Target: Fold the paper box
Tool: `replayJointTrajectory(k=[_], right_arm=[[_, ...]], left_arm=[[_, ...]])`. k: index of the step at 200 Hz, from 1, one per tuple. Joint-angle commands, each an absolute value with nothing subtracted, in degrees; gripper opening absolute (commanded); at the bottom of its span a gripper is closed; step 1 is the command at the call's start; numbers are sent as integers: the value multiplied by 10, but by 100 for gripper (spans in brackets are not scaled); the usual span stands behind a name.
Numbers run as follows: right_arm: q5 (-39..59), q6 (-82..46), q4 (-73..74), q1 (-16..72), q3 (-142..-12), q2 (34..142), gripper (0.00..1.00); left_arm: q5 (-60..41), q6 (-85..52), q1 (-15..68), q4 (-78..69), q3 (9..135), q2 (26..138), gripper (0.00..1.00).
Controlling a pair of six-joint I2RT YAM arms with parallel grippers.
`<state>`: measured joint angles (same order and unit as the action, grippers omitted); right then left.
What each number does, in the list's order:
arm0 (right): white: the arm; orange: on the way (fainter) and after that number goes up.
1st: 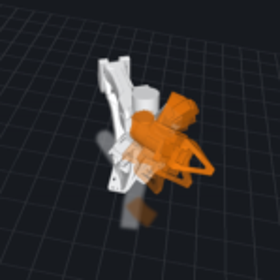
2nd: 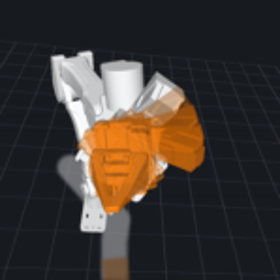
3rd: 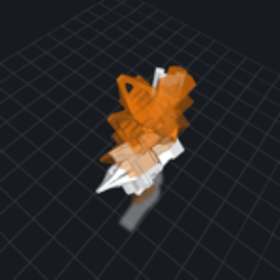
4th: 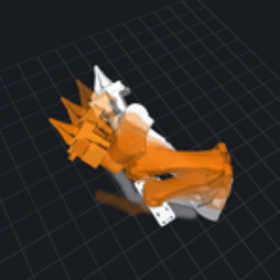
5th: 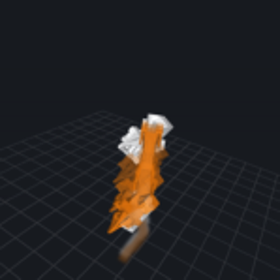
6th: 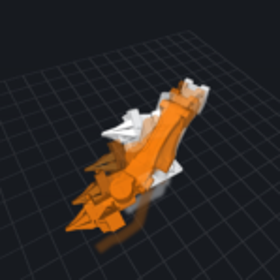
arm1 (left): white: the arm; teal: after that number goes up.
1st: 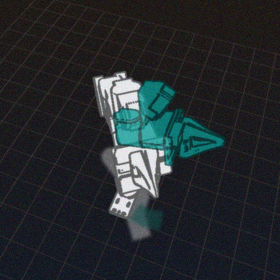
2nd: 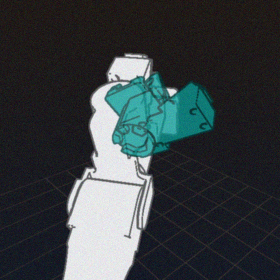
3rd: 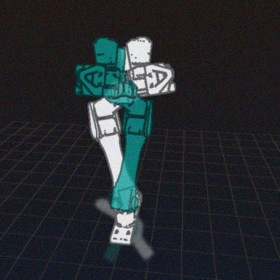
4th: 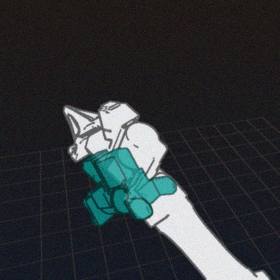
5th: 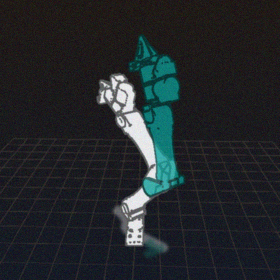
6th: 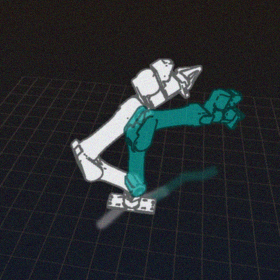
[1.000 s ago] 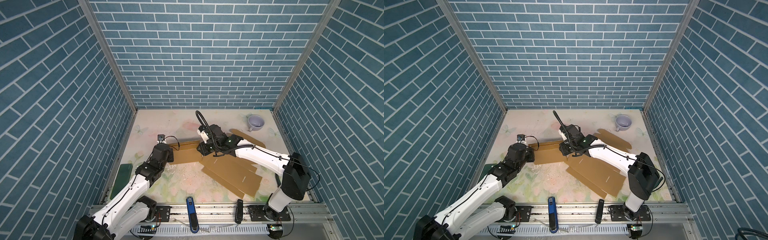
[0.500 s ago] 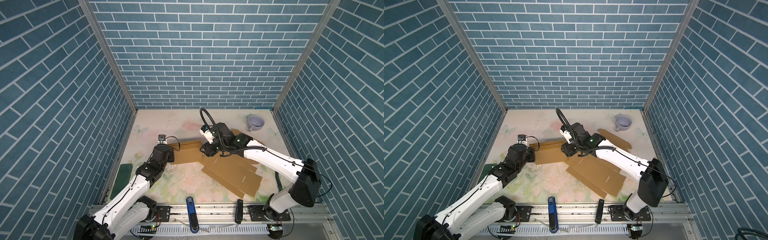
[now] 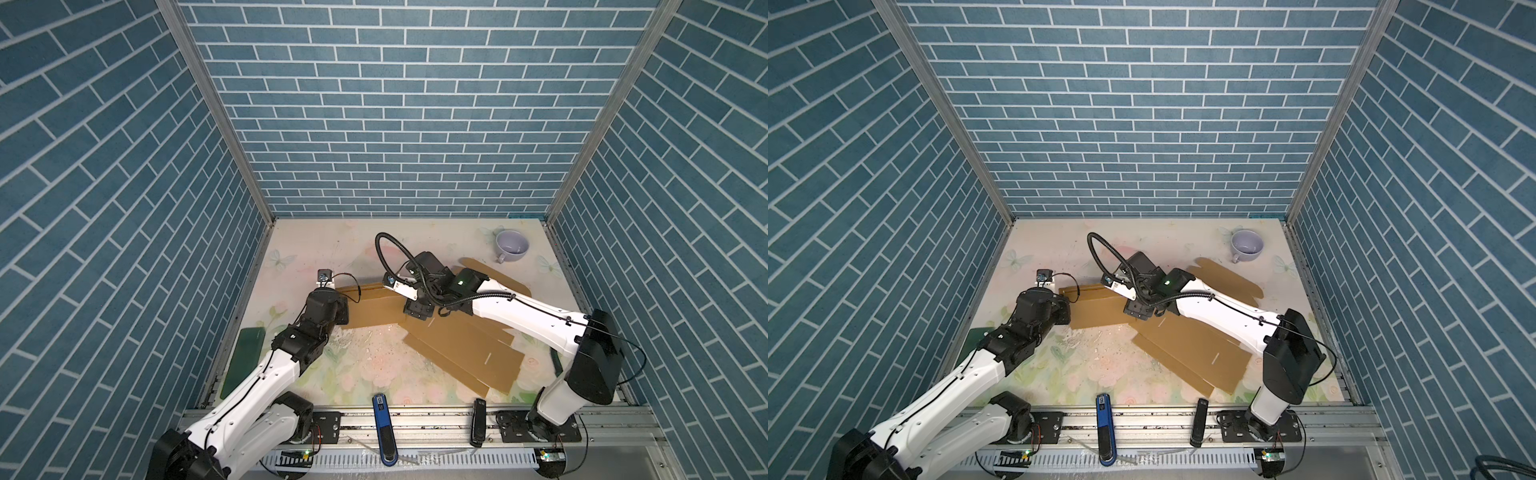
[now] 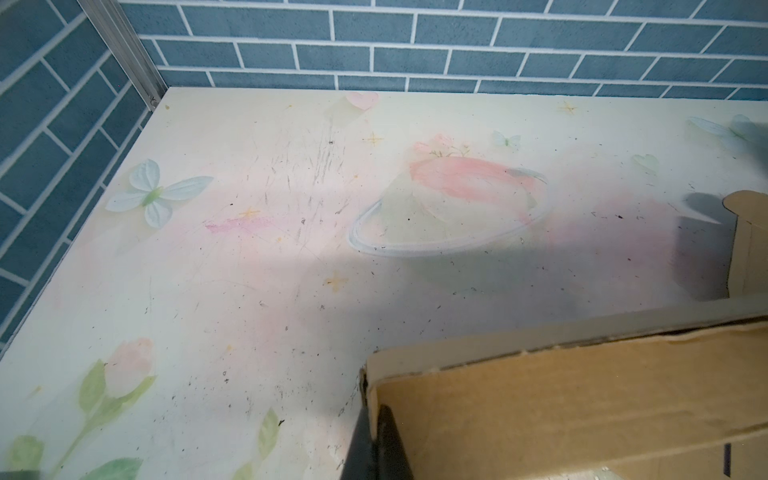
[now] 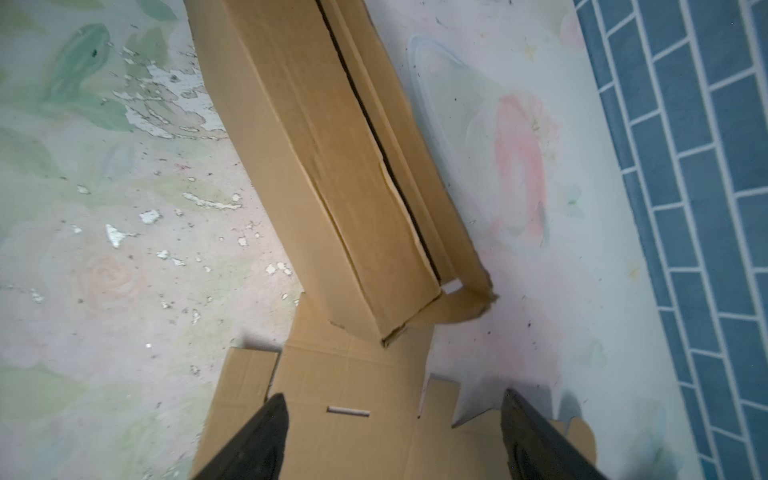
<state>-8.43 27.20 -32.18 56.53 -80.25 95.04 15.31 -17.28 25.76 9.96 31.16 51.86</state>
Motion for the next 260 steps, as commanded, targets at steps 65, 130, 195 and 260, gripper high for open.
replayJointTrajectory(k=[65,130,195,260], right_arm=[[-132,406,-246,583,-868,1016,80],[-103,412,-257,586,-898,1048,76],[-78,397,-258,592,-896,1063,68],[-76,382,-253,595,-882,1067,55]], left_arm=[[124,-166,265,152,291,528,0],[124,-169,265,149,287,528,0],[124,-168,265,149,289,527,0],[123,-169,265,148,291,527,0]])
